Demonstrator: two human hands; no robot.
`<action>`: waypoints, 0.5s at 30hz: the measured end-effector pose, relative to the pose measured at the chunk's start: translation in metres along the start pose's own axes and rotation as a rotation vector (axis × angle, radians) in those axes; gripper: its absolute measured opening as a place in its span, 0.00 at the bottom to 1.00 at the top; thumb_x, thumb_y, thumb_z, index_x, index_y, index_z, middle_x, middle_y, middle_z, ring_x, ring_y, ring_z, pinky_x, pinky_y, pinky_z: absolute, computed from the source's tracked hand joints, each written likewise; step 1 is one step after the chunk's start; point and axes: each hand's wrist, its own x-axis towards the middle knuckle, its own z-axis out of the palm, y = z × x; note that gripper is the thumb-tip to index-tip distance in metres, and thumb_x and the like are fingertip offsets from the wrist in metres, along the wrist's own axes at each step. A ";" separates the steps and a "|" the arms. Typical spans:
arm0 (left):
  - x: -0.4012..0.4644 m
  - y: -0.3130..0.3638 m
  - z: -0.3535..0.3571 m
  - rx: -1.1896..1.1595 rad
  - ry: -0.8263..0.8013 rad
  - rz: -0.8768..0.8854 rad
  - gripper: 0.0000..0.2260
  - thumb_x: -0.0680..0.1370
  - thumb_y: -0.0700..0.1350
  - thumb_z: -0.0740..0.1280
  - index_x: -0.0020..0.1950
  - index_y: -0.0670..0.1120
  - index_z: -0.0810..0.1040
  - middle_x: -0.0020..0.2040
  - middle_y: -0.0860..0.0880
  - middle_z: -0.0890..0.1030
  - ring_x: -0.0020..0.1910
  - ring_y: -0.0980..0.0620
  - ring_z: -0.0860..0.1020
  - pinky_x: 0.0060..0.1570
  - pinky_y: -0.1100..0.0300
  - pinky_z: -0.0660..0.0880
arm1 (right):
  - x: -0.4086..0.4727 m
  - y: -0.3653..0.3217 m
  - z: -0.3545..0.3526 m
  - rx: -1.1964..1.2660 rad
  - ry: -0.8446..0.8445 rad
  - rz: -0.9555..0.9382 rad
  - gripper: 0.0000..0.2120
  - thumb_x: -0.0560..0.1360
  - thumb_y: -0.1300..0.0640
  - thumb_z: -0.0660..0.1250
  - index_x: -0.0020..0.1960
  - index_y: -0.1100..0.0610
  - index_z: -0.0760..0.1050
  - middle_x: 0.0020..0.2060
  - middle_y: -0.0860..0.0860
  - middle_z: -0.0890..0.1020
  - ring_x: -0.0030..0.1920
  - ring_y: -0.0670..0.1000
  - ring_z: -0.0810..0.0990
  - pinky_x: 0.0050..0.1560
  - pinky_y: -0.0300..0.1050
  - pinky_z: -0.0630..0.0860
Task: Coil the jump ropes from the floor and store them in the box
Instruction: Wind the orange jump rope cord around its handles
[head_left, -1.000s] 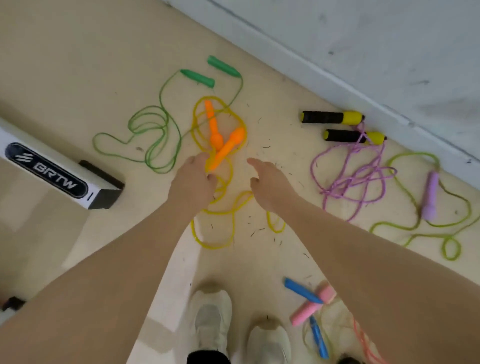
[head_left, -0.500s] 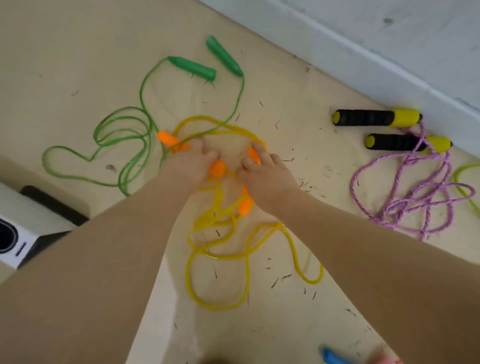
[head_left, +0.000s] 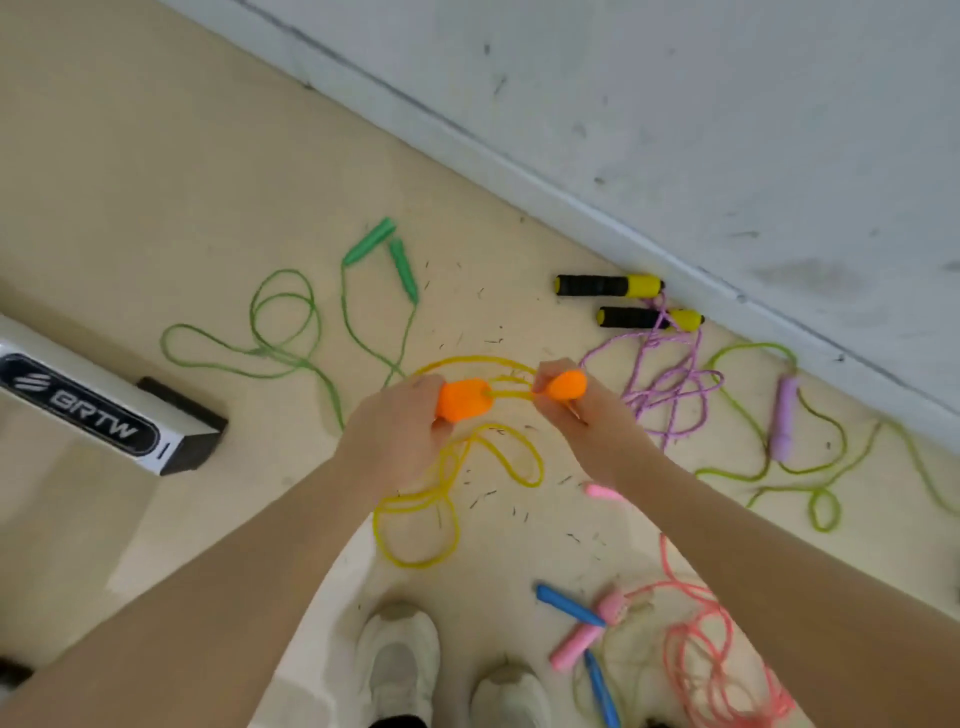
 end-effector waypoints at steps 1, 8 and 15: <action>-0.013 0.015 -0.018 -0.107 0.049 -0.002 0.11 0.78 0.49 0.63 0.56 0.44 0.72 0.54 0.45 0.77 0.54 0.42 0.76 0.48 0.53 0.69 | -0.014 -0.019 -0.015 0.132 0.025 0.068 0.06 0.79 0.59 0.59 0.47 0.48 0.70 0.49 0.58 0.78 0.50 0.57 0.76 0.54 0.52 0.71; -0.105 0.124 -0.171 -0.508 0.193 0.307 0.09 0.70 0.43 0.66 0.45 0.56 0.71 0.41 0.59 0.75 0.44 0.52 0.76 0.44 0.59 0.71 | -0.111 -0.154 -0.133 0.574 0.062 0.220 0.11 0.82 0.52 0.51 0.51 0.58 0.67 0.37 0.57 0.79 0.33 0.49 0.81 0.36 0.43 0.79; -0.202 0.236 -0.316 -0.454 0.387 0.487 0.19 0.66 0.46 0.59 0.56 0.58 0.69 0.50 0.58 0.75 0.47 0.56 0.76 0.46 0.72 0.69 | -0.236 -0.273 -0.250 0.792 -0.209 0.336 0.15 0.81 0.50 0.52 0.52 0.60 0.70 0.24 0.57 0.76 0.22 0.53 0.75 0.23 0.40 0.74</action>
